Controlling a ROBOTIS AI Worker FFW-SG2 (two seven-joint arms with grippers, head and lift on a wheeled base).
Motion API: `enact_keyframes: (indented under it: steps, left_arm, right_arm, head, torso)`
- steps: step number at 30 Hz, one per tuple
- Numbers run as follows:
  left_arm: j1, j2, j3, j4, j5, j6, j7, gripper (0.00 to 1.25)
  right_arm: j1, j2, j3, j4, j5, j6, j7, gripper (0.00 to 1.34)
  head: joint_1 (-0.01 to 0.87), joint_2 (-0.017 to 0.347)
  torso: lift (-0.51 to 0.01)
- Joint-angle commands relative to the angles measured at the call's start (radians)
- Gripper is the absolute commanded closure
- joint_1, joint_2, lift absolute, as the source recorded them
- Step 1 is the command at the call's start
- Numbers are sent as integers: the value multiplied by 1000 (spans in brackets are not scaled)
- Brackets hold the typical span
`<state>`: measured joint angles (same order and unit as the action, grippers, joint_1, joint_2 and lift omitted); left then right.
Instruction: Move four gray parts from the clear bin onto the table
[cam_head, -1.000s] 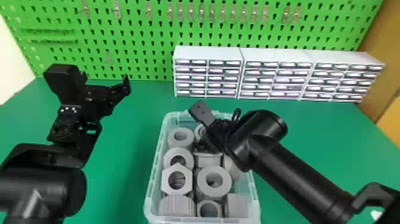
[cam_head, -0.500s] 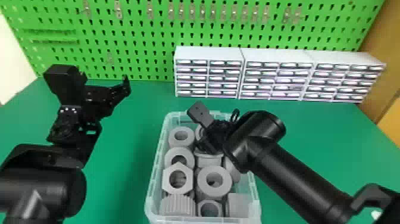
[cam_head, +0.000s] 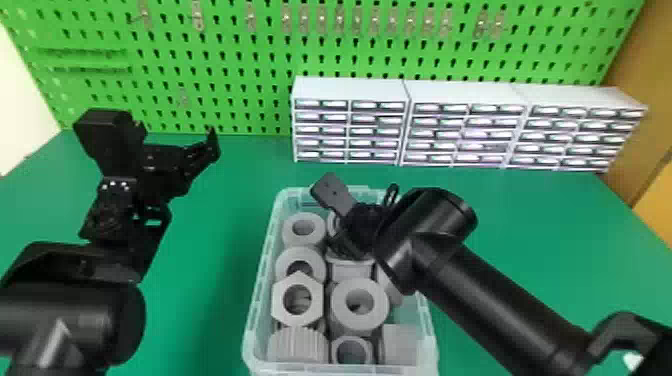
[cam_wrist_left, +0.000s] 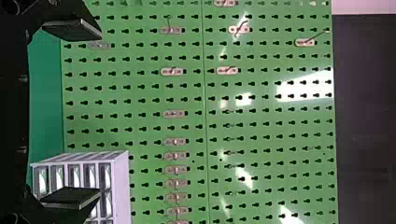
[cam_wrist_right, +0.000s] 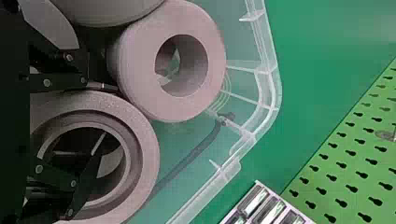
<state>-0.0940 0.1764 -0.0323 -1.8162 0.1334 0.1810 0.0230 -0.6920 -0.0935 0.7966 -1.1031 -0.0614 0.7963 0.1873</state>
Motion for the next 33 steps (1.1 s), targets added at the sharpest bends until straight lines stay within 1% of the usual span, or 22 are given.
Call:
enact_keyframes:
  steps: [1, 10, 21, 26, 33]
  left_arm:
    - [0, 0, 0, 0, 0, 0, 0, 107]
    - [5, 0, 0, 0, 0, 3, 0, 107]
    - [8, 0, 3, 0, 0, 3, -3, 107]
    - [8, 0, 3, 0, 0, 3, -3, 107]
    - [10, 0, 3, 0, 0, 3, -3, 107]
  right_arm:
    - [2, -2, 1, -27, 35, 4, 0, 932]
    - [9, -6, -17, -112, 94, 37, 0, 932]
    - [34, -15, -82, -230, 124, 61, 0, 932]
    - [48, -20, -126, -261, 124, 60, 0, 932]
    - [63, -20, -177, -281, 115, 46, 0, 932]
  head:
    - [687, 26]
    - [687, 26]
    - [687, 26]
    - [687, 26]
    - [687, 26]
  torso:
    - [-50]
    - [-50]
    - [-50]
    - [-50]
    - [-50]
